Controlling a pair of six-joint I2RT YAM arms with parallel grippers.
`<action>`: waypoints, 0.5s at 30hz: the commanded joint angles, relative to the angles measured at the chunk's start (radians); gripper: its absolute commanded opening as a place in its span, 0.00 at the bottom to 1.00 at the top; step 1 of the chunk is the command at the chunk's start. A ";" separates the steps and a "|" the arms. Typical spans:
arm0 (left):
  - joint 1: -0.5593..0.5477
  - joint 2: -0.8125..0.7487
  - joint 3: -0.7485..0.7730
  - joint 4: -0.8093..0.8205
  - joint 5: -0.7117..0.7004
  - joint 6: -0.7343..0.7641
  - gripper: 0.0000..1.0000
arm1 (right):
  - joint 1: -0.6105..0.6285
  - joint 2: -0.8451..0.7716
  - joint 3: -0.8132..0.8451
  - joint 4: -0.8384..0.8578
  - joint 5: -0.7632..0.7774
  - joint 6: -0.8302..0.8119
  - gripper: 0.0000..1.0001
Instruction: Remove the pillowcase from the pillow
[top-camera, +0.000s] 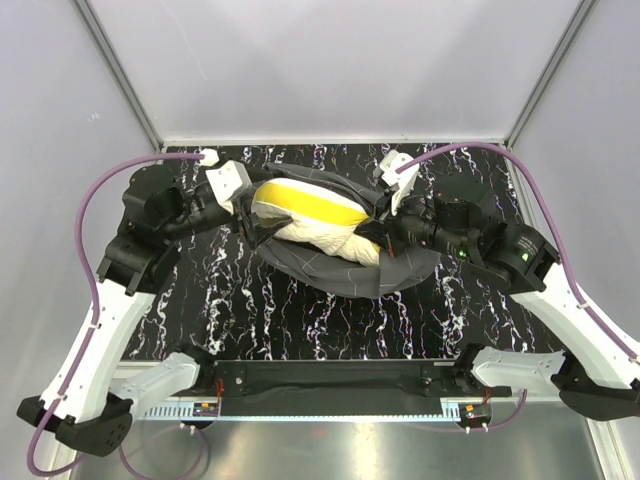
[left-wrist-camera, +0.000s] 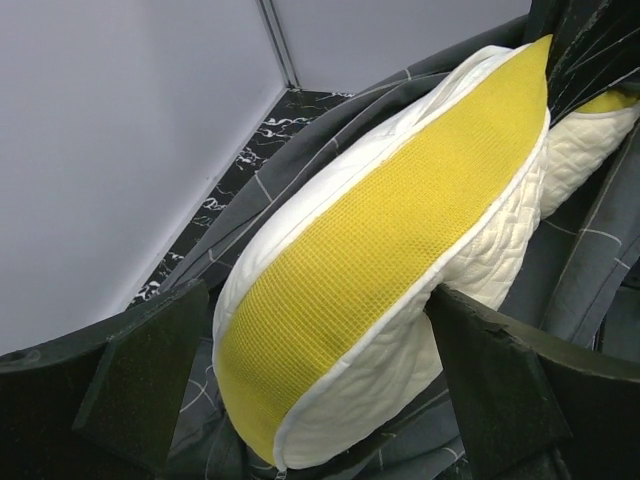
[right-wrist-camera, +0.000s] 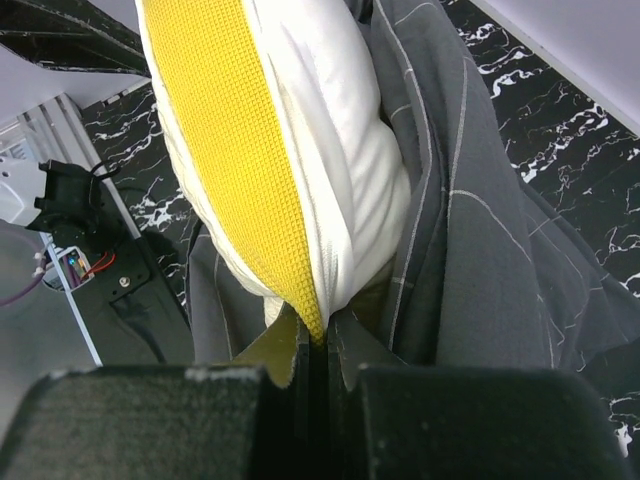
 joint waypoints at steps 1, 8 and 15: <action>0.004 0.032 0.042 0.027 0.085 0.006 0.99 | 0.001 -0.013 0.039 0.138 -0.088 -0.010 0.00; 0.004 0.062 0.007 -0.001 0.186 -0.023 0.63 | 0.000 0.013 0.048 0.160 -0.030 -0.006 0.00; 0.001 0.033 -0.051 0.038 0.232 -0.077 0.00 | 0.001 0.037 0.051 0.235 0.096 0.020 0.00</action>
